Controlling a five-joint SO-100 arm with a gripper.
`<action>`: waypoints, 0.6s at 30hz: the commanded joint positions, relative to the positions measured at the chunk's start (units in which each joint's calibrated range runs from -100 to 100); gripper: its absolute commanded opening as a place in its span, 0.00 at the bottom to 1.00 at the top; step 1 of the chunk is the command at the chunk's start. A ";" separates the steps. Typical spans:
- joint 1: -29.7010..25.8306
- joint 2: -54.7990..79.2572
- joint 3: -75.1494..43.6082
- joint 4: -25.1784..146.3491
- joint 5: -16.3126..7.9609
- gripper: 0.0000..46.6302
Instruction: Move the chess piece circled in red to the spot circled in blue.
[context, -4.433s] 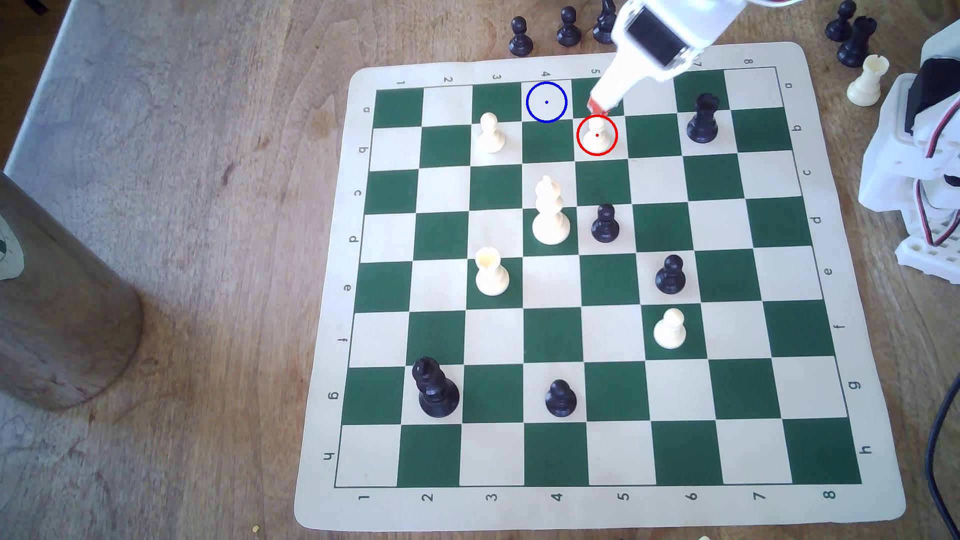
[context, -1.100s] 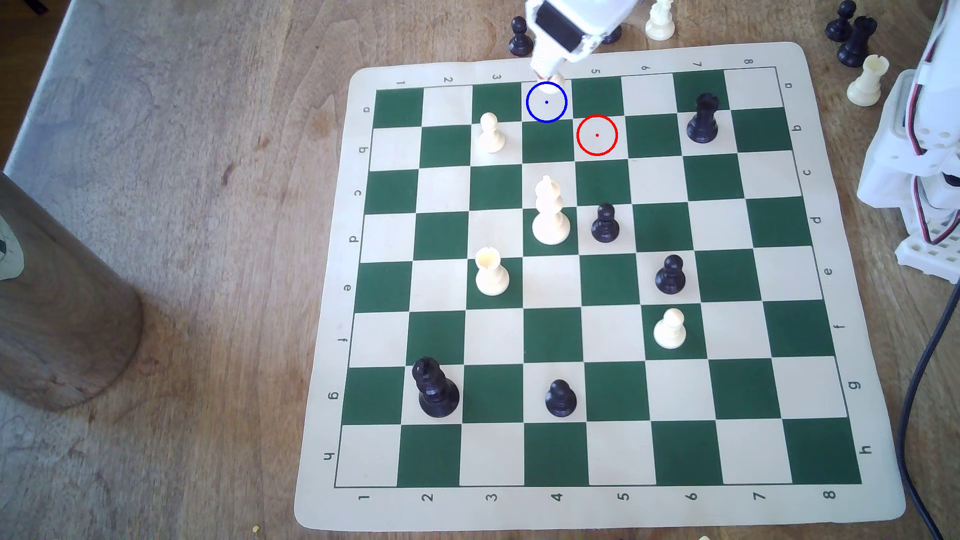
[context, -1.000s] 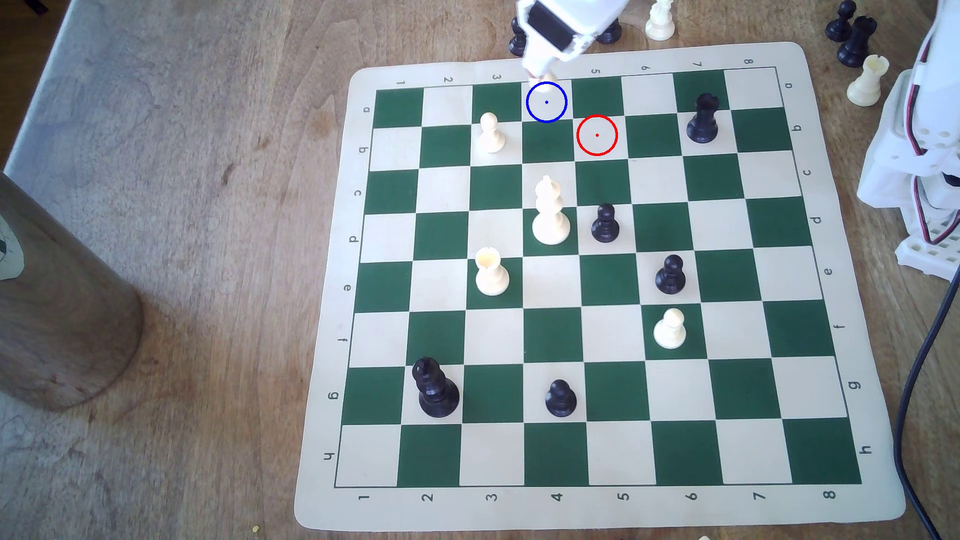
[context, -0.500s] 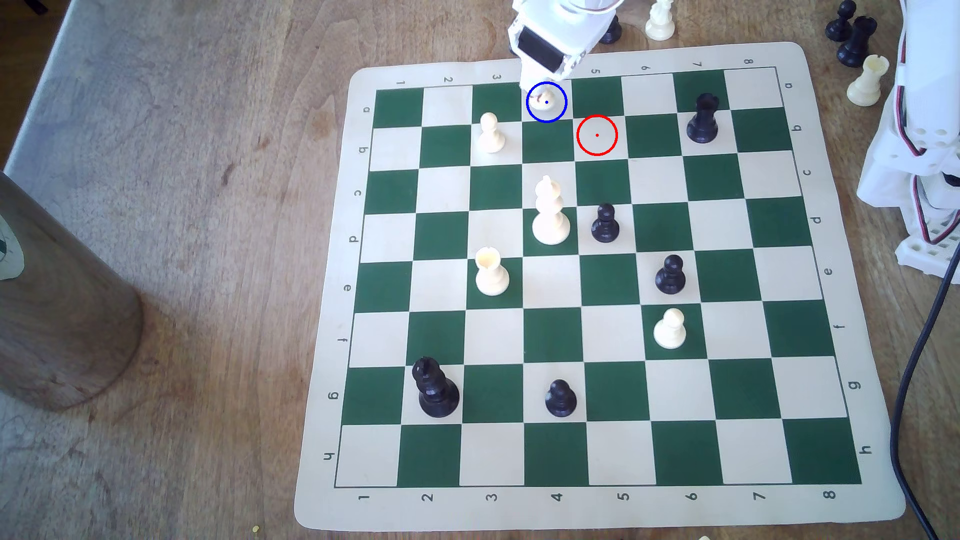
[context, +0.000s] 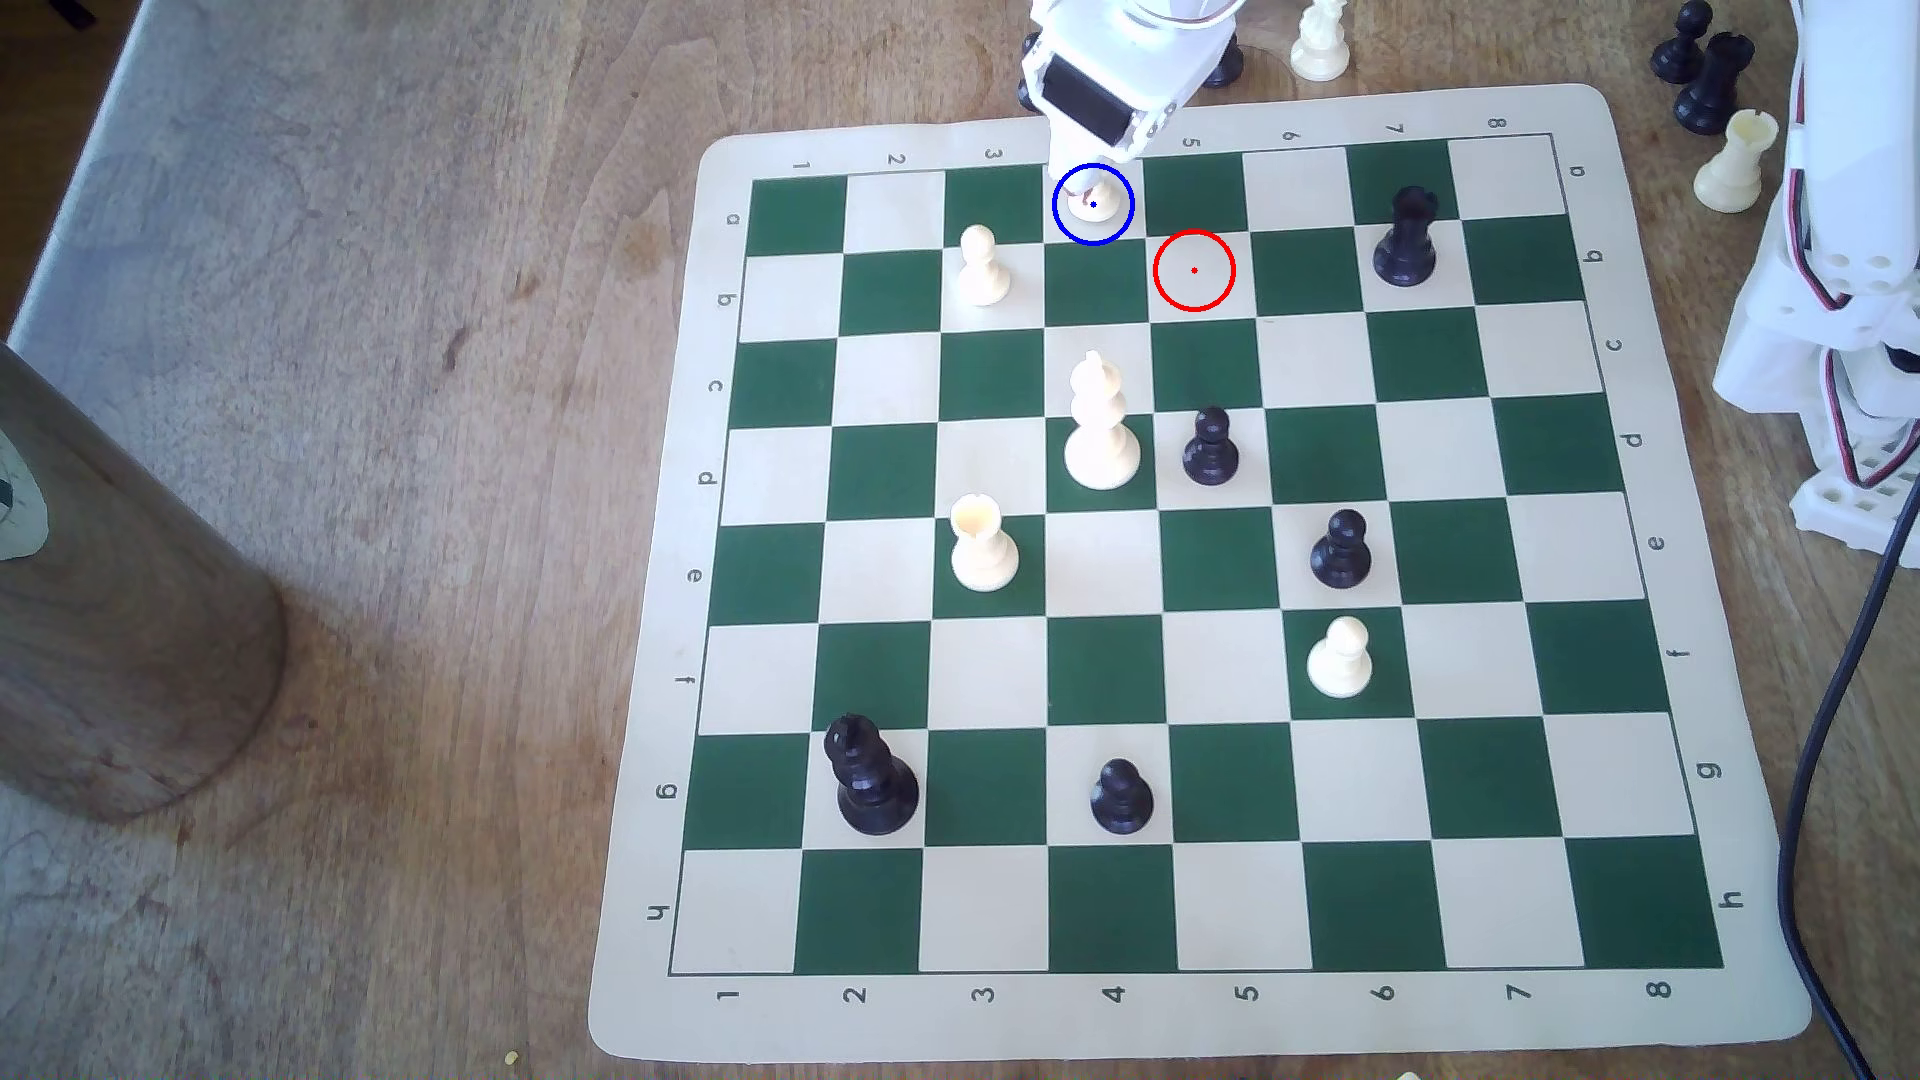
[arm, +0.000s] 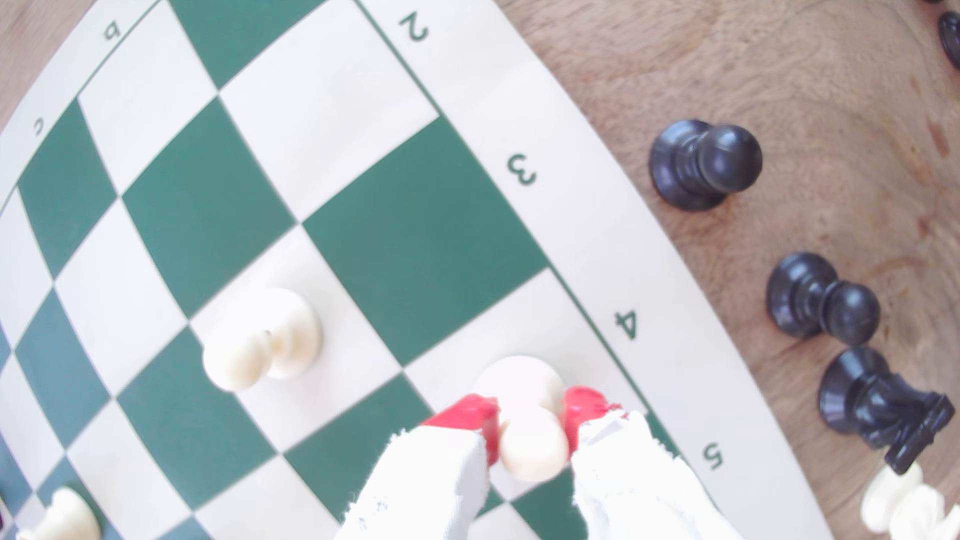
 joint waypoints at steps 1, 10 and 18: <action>-0.23 -1.79 -5.56 -0.68 0.15 0.01; -0.47 -1.20 -5.38 -0.43 0.44 0.41; 0.71 -3.83 -4.93 2.68 1.27 0.46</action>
